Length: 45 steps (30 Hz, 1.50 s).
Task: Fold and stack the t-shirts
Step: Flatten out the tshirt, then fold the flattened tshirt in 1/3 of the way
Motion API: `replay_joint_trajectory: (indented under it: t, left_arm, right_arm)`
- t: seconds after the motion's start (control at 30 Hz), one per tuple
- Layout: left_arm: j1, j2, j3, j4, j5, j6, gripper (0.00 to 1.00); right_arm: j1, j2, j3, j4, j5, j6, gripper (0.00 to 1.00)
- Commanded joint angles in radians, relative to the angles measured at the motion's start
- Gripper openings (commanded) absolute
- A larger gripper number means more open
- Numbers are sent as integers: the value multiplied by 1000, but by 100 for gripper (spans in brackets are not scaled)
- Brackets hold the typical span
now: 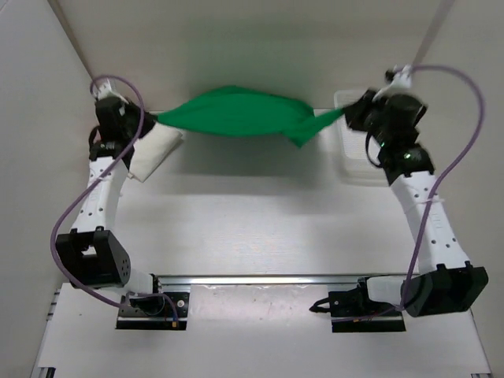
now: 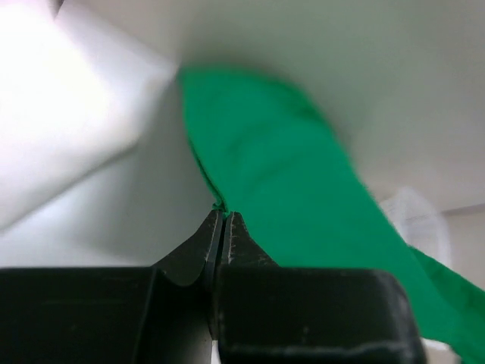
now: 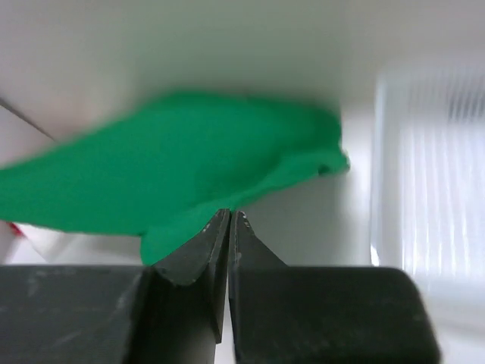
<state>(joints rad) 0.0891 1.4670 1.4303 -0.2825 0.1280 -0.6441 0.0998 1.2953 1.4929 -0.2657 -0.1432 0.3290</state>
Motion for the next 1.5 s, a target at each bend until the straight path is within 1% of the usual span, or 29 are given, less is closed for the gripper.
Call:
replay_joint_trajectory:
  t: [0.0, 0.03, 0.07, 0.1, 0.13, 0.2, 0.23, 0.3, 0.33, 0.37, 0.43, 0.5, 0.57, 0.6, 0.67, 0.73, 0.77, 0.8, 0.87, 0.9, 0.93, 0.97, 1.0, 1.07, 1.1, 1.2, 1.27, 1.37, 1.47]
  left_arm:
    - [-21, -91, -192, 68, -92, 38, 0]
    - [-29, -130, -284, 75, -126, 47, 0]
    - [-34, -151, -380, 69, -126, 53, 0]
    - [-43, -196, -478, 97, -180, 54, 0]
    - [-40, -239, -526, 115, -185, 49, 0]
    - [-31, -299, -684, 127, -159, 25, 0]
    - [-25, -336, -715, 120, -175, 23, 0]
    - [-14, -404, -822, 100, -171, 37, 0]
    - [-5, -449, -844, 94, -168, 46, 0]
    - [-2, -492, -882, 70, -166, 52, 0]
    - [-2, -548, -930, 34, -154, 61, 0]
    - [0, -596, -984, 2, -137, 67, 0]
    - [-5, -652, -1013, -15, -146, 75, 0]
    - [-8, -654, -1022, -17, -151, 84, 0]
    - [7, -656, -1033, -23, -157, 95, 0]
    - [27, -634, -1033, -6, -133, 90, 0]
    - [21, -610, -1025, 3, -133, 90, 0]
    - [12, -597, -993, 6, -142, 89, 0]
    - [-11, -527, -934, 17, -165, 83, 0]
    - [1, -490, -918, 26, -160, 80, 0]
    - [9, -462, -883, 25, -153, 74, 0]
    - [20, -420, -849, 40, -143, 70, 0]
    - [24, -371, -829, 42, -148, 70, 0]
    - [20, -295, -756, 40, -165, 70, 0]
    - [24, -249, -736, 51, -169, 67, 0]
    - [12, -127, -622, 48, -173, 63, 0]
    - [3, -42, -567, 48, -169, 64, 0]
    - [-20, 29, -470, 42, -202, 79, 0]
    - [-45, 143, -386, 31, -206, 77, 0]
  right_arm:
    - [-5, -59, -338, 25, 66, 42, 0]
    - [-5, -115, -449, 20, 57, 60, 0]
    - [-2, -173, -495, 22, 69, 71, 0]
    - [4, -201, -595, 16, 77, 108, 0]
    - [5, -250, -684, 8, 73, 131, 0]
    - [35, -348, -793, -24, 79, 160, 0]
    - [61, -373, -856, -41, 74, 172, 0]
    - [107, -489, -946, -122, 94, 199, 0]
    - [132, -525, -1000, -160, 88, 229, 0]
    - [144, -607, -1048, -180, 80, 251, 0]
    - [147, -709, -1082, -262, 22, 301, 0]
    - [205, -825, -1085, -297, 19, 350, 0]
    - [261, -856, -1056, -369, 74, 390, 0]
    - [276, -873, -1054, -394, 117, 400, 0]
    - [297, -869, -1028, -380, 137, 387, 0]
    - [272, -829, -1011, -337, 140, 352, 0]
    - [235, -782, -998, -295, 142, 313, 0]
    - [209, -724, -994, -270, 102, 295, 0]
    - [83, -628, -973, -164, 0, 240, 0]
    - [36, -563, -968, -103, -19, 232, 0]
    - [26, -506, -955, -80, -39, 229, 0]
    - [8, -470, -918, -54, -3, 222, 0]
    - [33, -415, -878, -28, 57, 211, 0]
    - [52, -294, -815, -1, 106, 191, 0]
    - [51, -263, -775, 15, 119, 185, 0]
    - [20, -98, -714, 86, 96, 186, 0]
    - [-5, -32, -668, 91, 65, 180, 0]
    - [-38, 56, -602, 109, 60, 174, 0]
    - [-51, 137, -541, 126, 68, 171, 0]
